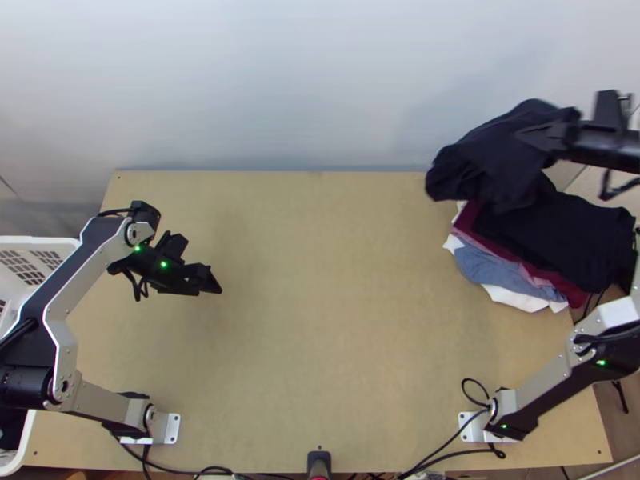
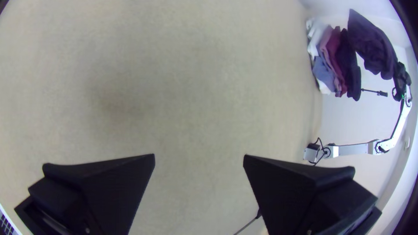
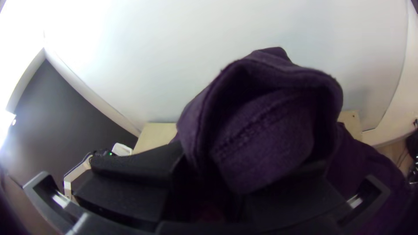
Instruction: Fold the t-shirt
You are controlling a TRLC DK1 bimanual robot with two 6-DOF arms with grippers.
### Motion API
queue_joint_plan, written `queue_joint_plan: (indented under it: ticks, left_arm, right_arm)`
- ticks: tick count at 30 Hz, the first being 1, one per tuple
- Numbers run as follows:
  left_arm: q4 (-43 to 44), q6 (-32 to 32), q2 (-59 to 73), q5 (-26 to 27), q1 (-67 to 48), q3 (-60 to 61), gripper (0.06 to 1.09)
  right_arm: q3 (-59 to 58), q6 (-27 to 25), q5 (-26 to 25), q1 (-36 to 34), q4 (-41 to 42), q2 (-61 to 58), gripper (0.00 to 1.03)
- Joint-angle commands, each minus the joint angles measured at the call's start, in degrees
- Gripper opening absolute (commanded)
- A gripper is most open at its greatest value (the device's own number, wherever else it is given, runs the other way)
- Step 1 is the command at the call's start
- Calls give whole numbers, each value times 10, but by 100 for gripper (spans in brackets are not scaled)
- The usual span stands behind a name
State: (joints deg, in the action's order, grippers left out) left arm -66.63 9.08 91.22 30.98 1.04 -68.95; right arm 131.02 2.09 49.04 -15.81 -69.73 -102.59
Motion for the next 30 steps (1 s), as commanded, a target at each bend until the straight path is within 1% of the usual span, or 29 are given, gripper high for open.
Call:
queue_joint_plan:
  ticks: [1,6,7,14,19,22,24,28,30]
  left_arm:
    - [8,2,12,-1,1,0,104]
    - [12,1,20,-2,-6,-1,104]
    - [12,1,22,-2,-8,-1,104]
    - [19,0,24,-4,-10,1,104]
    - [20,-3,25,-4,-14,1,104]
    - [21,-6,25,-5,-19,3,104]
    - [22,-9,25,-4,-24,3,104]
    - [33,-21,26,-5,-36,6,104]
    - [38,-27,26,-5,-42,7,104]
  right_arm:
    - [26,-5,43,-88,-14,11,3]
    - [16,-12,85,-161,-17,2,3]
    - [12,-24,87,-167,-29,2,3]
    - [-34,-136,87,-207,-116,-2,3]
    - [-48,-247,84,-260,-226,-57,3]
    - [-66,-279,81,-299,-255,-88,3]
    - [-65,-318,74,-317,-280,-110,3]
    - [-64,-342,44,-328,-278,-127,3]
    - [-63,-341,32,-337,-269,-137,3]
